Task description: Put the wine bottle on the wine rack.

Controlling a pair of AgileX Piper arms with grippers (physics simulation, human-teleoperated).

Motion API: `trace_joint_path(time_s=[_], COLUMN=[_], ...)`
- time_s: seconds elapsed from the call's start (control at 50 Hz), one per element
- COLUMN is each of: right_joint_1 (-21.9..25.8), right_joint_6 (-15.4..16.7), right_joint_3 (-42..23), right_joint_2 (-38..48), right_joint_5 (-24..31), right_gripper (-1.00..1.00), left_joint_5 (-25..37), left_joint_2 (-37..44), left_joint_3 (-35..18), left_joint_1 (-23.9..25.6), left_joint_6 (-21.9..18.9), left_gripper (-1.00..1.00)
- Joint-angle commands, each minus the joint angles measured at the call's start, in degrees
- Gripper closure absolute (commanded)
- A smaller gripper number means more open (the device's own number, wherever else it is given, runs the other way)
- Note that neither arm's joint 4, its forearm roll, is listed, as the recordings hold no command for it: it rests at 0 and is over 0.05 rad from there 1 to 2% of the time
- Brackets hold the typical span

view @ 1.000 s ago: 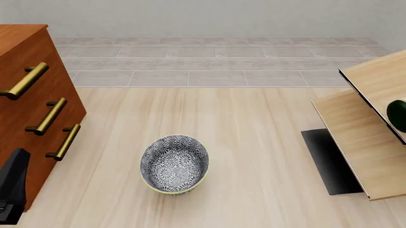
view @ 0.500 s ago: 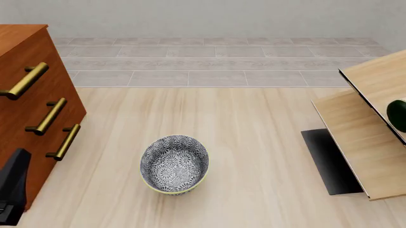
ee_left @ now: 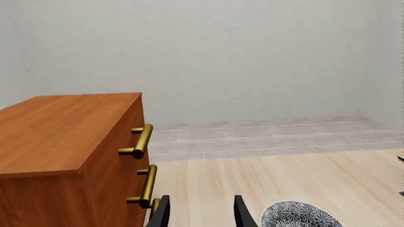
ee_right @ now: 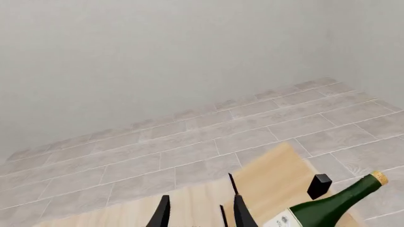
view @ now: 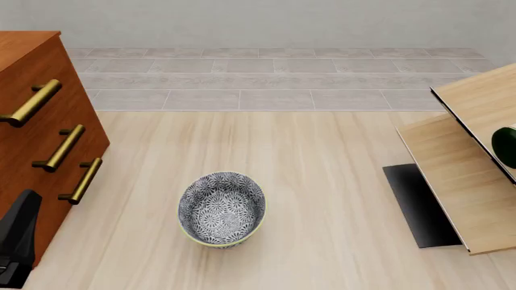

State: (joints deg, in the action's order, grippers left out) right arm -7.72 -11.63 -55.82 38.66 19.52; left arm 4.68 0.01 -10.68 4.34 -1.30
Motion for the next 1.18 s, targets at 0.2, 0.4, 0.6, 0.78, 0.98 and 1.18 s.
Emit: trace_joint_path(time_s=[0.2, 0.4, 0.6, 0.78, 0.98, 1.18], right_joint_1=[8.2, 14.5, 17.8, 20.4, 21.5, 21.4], right_joint_6=[6.2, 10.2, 11.4, 12.0, 12.1, 11.7], right_joint_3=[7.8, 11.8, 14.6, 14.8, 12.6, 6.5], right_joint_2=[-15.4, -21.5, -27.8, -32.6, -35.8, -37.1], right_joint_5=[1.8, 3.8, 7.2, 11.2, 15.2, 19.6], right_gripper=[-1.00, -1.00, -1.00, -1.00, -1.00, -1.00], left_joint_5=[0.7, 1.1, 2.2, 3.1, 7.5, 14.2], left_joint_2=[0.0, 0.0, 0.0, 0.0, 0.0, 0.0], left_joint_3=[-0.7, -1.2, -2.8, -4.4, -12.2, -23.1], left_joint_1=[1.1, 1.5, 2.1, 2.8, 3.4, 4.5], left_joint_6=[-0.8, -1.2, -1.7, -1.9, -2.3, -3.3], left_gripper=[-1.00, -1.00, -1.00, -1.00, -1.00, -1.00])
